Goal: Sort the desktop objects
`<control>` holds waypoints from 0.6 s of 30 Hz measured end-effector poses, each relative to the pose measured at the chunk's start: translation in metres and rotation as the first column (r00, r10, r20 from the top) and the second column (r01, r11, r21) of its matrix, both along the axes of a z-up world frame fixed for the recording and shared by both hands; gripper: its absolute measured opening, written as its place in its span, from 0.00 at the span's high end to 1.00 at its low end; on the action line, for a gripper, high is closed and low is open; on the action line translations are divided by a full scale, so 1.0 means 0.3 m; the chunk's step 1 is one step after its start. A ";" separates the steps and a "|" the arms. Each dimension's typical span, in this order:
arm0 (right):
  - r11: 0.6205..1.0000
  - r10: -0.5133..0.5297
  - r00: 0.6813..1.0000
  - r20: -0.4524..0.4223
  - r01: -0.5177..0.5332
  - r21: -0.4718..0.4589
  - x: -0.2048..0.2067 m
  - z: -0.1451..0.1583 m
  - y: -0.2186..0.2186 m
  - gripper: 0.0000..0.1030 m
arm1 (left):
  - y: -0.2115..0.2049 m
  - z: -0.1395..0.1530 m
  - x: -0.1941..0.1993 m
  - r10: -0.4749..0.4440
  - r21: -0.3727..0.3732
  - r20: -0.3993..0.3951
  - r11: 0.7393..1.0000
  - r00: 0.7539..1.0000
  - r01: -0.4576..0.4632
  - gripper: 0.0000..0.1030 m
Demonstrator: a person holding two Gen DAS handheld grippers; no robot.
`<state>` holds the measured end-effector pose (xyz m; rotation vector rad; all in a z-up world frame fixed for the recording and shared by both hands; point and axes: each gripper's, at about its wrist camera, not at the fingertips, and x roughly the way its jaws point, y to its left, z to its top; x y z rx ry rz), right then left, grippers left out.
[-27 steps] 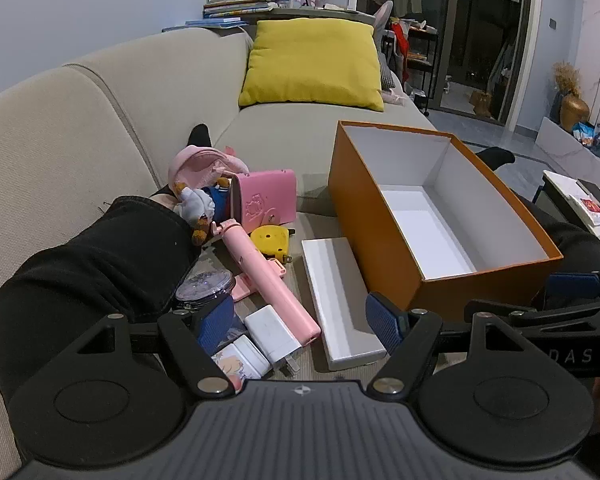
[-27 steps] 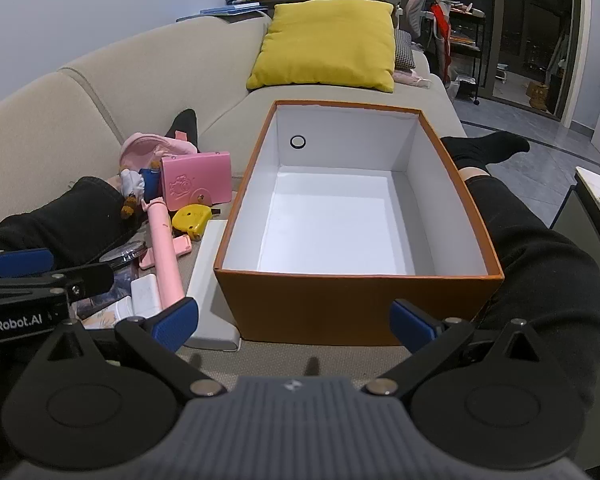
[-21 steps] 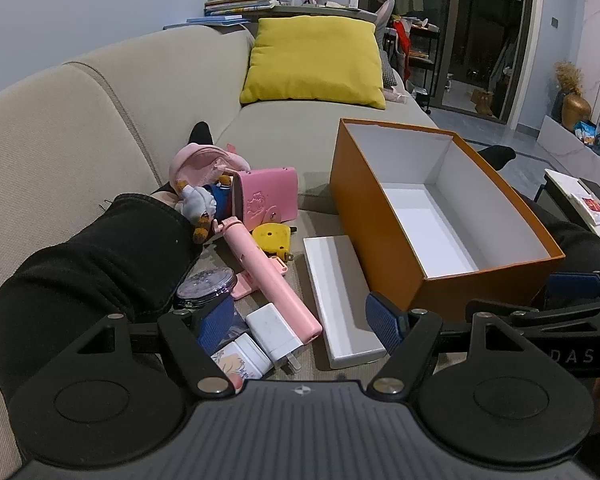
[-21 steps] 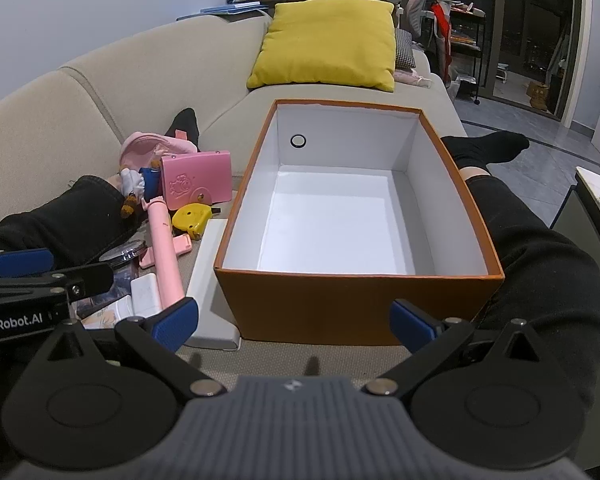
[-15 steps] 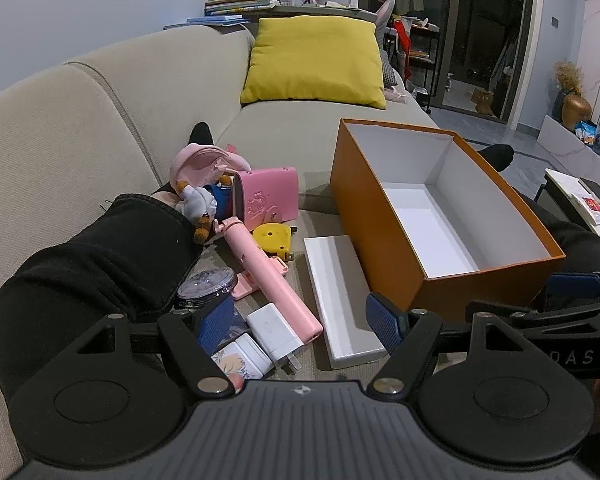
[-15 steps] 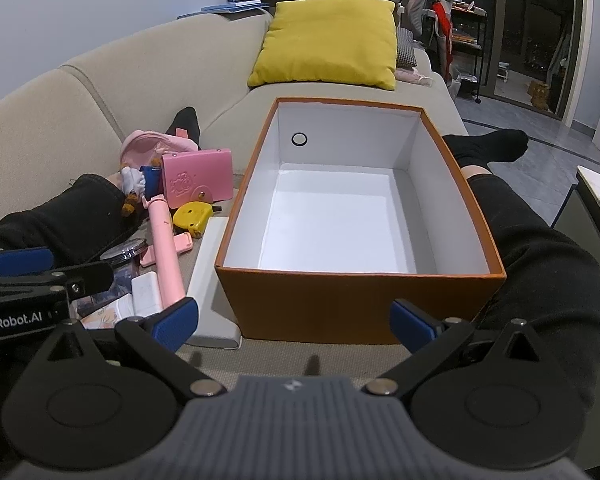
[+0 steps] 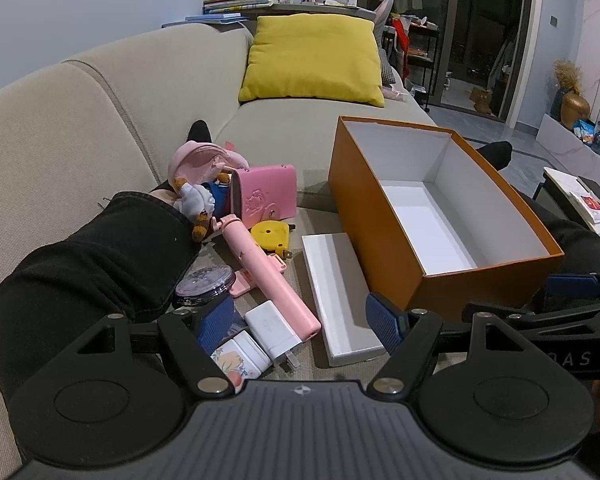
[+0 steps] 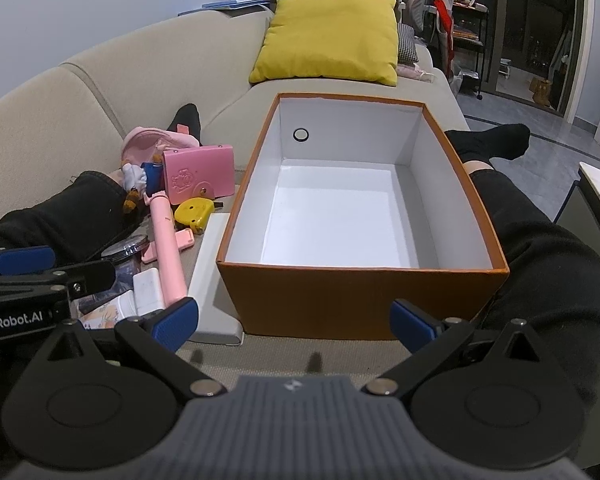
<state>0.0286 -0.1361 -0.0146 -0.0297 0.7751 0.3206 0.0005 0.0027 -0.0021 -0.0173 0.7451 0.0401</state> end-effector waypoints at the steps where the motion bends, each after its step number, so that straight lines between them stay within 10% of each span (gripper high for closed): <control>1: 1.000 0.000 1.000 0.000 0.000 -0.001 0.000 0.000 0.001 0.01 | 0.000 0.000 0.000 0.002 0.000 -0.001 1.000 1.000 -0.002 0.17; 18: 1.000 0.016 1.000 -0.026 -0.016 -0.003 0.003 0.000 0.017 0.01 | 0.005 0.003 -0.003 0.012 0.015 -0.006 1.000 1.000 -0.012 0.17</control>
